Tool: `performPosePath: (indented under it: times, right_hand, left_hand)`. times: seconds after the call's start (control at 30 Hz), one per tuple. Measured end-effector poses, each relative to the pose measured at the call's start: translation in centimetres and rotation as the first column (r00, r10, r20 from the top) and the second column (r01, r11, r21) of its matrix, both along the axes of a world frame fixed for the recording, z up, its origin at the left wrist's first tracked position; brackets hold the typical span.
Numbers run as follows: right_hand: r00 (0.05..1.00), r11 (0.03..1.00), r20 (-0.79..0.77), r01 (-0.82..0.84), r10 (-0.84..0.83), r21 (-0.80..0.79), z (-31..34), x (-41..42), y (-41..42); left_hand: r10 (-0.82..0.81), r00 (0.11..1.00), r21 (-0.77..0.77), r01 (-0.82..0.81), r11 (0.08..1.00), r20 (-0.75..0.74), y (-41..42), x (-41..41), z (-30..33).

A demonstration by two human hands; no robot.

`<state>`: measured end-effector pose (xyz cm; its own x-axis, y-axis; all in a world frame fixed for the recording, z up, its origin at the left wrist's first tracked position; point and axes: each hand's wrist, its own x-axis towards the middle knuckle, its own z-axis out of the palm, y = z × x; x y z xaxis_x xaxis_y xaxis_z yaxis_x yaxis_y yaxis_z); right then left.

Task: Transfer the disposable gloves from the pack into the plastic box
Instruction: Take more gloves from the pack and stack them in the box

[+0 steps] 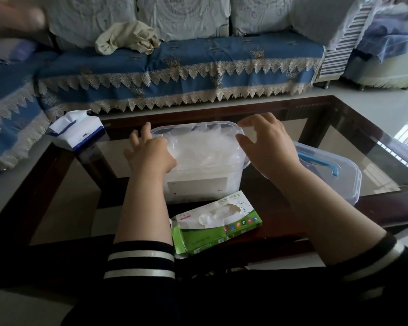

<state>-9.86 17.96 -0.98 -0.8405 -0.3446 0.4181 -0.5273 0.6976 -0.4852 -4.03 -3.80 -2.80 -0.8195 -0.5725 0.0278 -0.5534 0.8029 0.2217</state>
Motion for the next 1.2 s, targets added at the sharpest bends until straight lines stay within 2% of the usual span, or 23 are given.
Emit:
performPosePath:
  times: [0.07,0.17,0.23,0.33,0.47,0.53,0.57,0.6,0.67,0.73,0.8,0.87,0.97,1.07,1.13,1.2]
  right_hand:
    - [0.991,0.977,-0.091,-0.11,0.095,-0.182,0.0,2.0,0.7]
    - [0.947,0.924,-0.017,-0.318,0.322,-0.212,-0.8,5.1,1.3]
    - [0.908,0.91,0.087,-0.402,0.411,-0.104,-2.0,6.1,1.1]
    - [0.864,0.872,0.195,-0.485,0.464,0.075,-3.6,6.8,0.2]
    - [0.837,0.766,0.385,-0.525,0.388,0.37,-5.5,6.7,-0.9]
    - [0.821,0.746,0.463,-0.531,0.335,0.401,-6.5,6.4,-1.1]
    - [0.819,0.752,0.473,-0.527,0.325,0.397,-6.9,6.4,-1.2]
    - [0.82,0.757,0.471,-0.524,0.324,0.391,-7.1,6.3,-1.3]
    - [0.818,0.757,0.456,-0.534,0.349,0.378,-7.6,6.3,-1.4]
    - [0.823,0.736,0.451,-0.536,0.346,0.414,-7.7,6.4,-1.4]
    - [0.825,0.702,0.458,-0.539,0.331,0.465,-7.6,6.7,-1.4]
    - [0.834,0.694,0.459,-0.525,0.306,0.492,-7.5,6.9,-1.6]
    - [0.873,0.748,0.42,-0.449,0.249,0.489,-7.9,6.8,-2.0]
    - [0.899,0.778,0.343,-0.416,0.273,0.471,-8.2,6.6,-2.1]
    - [0.895,0.802,0.331,-0.424,0.299,0.422,-8.1,6.4,-1.9]
    - [0.881,0.857,0.359,-0.421,0.308,0.298,-7.8,6.1,-1.6]
  left_hand:
    - [0.017,0.996,-0.008,-0.018,1.0,-0.085,0.1,0.9,0.4]
    - [-0.025,0.977,-0.069,0.01,0.998,-0.214,1.0,2.5,0.7]
    - [-0.086,0.973,-0.076,0.071,0.995,-0.216,1.6,3.3,0.5]
    - [-0.133,0.964,-0.008,0.134,0.991,-0.231,2.0,3.8,-0.2]
    - [-0.175,0.902,-0.001,0.19,0.982,-0.394,3.3,4.7,0.1]
    - [-0.208,0.837,0.051,0.27,0.962,-0.506,4.9,5.8,1.0]
    - [-0.228,0.833,0.111,0.324,0.94,-0.505,5.7,6.5,1.4]
    - [-0.253,0.857,0.191,0.369,0.91,-0.45,6.4,7.1,1.3]
    - [-0.315,0.924,0.347,0.375,0.86,-0.216,7.2,8.0,0.7]
    - [-0.372,0.926,0.359,0.326,0.874,0.064,7.5,8.2,-0.7]
    - [-0.382,0.896,0.305,0.307,0.902,0.228,7.6,8.0,-1.9]
    - [-0.365,0.886,0.302,0.278,0.912,0.287,7.8,7.6,-2.7]
    - [-0.369,0.858,0.343,0.247,0.906,0.357,8.1,7.1,-3.5]
    - [-0.384,0.834,0.379,0.232,0.896,0.396,7.9,6.9,-4.3]
    - [-0.382,0.831,0.371,0.232,0.899,0.404,7.8,6.8,-4.6]
    - [-0.366,0.839,0.352,0.227,0.908,0.402,7.5,6.6,-4.8]
